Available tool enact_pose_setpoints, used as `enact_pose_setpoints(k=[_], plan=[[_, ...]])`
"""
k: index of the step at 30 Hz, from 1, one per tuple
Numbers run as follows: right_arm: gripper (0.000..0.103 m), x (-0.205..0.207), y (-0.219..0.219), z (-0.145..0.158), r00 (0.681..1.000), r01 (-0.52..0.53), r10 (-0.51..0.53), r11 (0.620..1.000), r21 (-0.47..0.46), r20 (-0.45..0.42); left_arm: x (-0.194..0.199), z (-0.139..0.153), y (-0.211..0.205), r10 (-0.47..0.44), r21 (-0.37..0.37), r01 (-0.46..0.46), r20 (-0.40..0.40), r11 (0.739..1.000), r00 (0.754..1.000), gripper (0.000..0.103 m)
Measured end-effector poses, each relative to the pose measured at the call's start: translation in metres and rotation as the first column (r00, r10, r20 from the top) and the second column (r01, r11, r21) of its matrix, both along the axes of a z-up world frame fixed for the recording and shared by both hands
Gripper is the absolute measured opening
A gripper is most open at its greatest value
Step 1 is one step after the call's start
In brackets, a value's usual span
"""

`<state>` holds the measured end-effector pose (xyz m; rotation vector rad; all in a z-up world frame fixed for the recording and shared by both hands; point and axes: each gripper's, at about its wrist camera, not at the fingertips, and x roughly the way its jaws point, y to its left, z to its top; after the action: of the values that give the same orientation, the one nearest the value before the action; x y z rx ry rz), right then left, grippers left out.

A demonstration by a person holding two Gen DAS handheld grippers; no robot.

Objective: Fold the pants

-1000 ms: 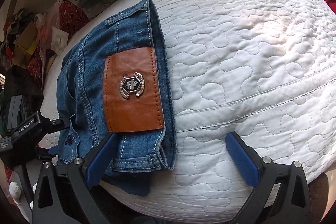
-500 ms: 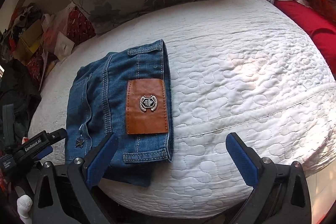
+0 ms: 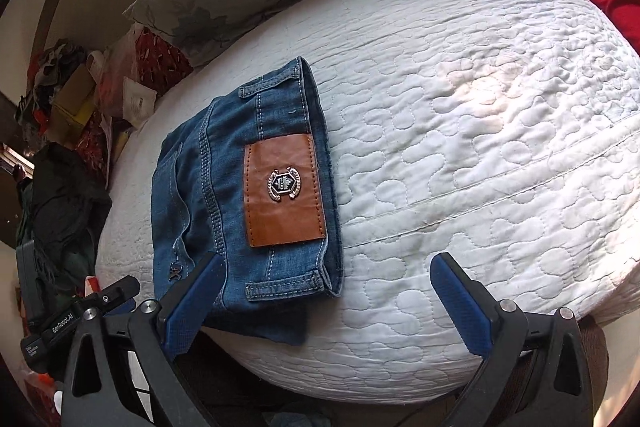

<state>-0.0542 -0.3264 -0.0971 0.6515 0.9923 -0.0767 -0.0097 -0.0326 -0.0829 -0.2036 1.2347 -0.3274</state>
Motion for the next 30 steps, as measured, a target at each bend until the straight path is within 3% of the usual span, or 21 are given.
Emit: enact_pose_setpoints(k=[5, 11, 16, 20, 22, 25, 27, 30], plan=[[0.103, 0.038, -0.004, -0.005, 0.999, -0.049, 0.049, 0.998, 0.026, -0.017, 0.051, 0.012, -0.013, -0.054, -0.038, 0.054, -0.003, 0.998, 0.999, 0.103], [0.103, 0.067, 0.007, -0.033, 0.993, -0.093, 0.097, 0.993, 0.072, -0.064, 0.089, -0.021, -0.029, -0.089, -0.065, 0.083, -0.103, 0.994, 0.991, 0.103], [0.103, 0.075, 0.023, -0.032, 0.982, -0.189, 0.187, 0.978, 0.089, 0.021, 0.100, -0.045, -0.036, -0.116, -0.232, 0.073, -0.178, 0.970, 0.977, 0.103], [0.099, 0.077, 0.026, -0.037, 0.973, -0.227, 0.221, 0.966, 0.125, 0.061, 0.108, -0.049, -0.038, -0.087, -0.294, 0.033, -0.173, 0.955, 0.981, 0.103], [0.098, 0.078, 0.026, -0.040, 0.971, -0.235, 0.229, 0.966, 0.105, 0.069, 0.112, -0.049, -0.034, -0.065, -0.333, 0.000, -0.184, 0.943, 0.981, 0.097], [0.082, 0.080, 0.033, -0.034, 0.977, -0.211, 0.210, 0.977, 0.040, 0.024, 0.116, -0.052, -0.031, -0.032, -0.340, -0.047, -0.221, 0.939, 0.975, 0.081], [0.057, 0.078, 0.040, -0.027, 0.976, -0.216, 0.215, 0.974, 0.075, 0.028, 0.111, -0.052, -0.025, -0.011, -0.358, -0.078, -0.242, 0.931, 0.970, 0.061], [0.056, 0.078, 0.041, -0.031, 0.970, -0.244, 0.242, 0.967, 0.072, 0.036, 0.110, -0.056, -0.019, -0.001, -0.370, -0.096, -0.254, 0.924, 0.967, 0.051]])
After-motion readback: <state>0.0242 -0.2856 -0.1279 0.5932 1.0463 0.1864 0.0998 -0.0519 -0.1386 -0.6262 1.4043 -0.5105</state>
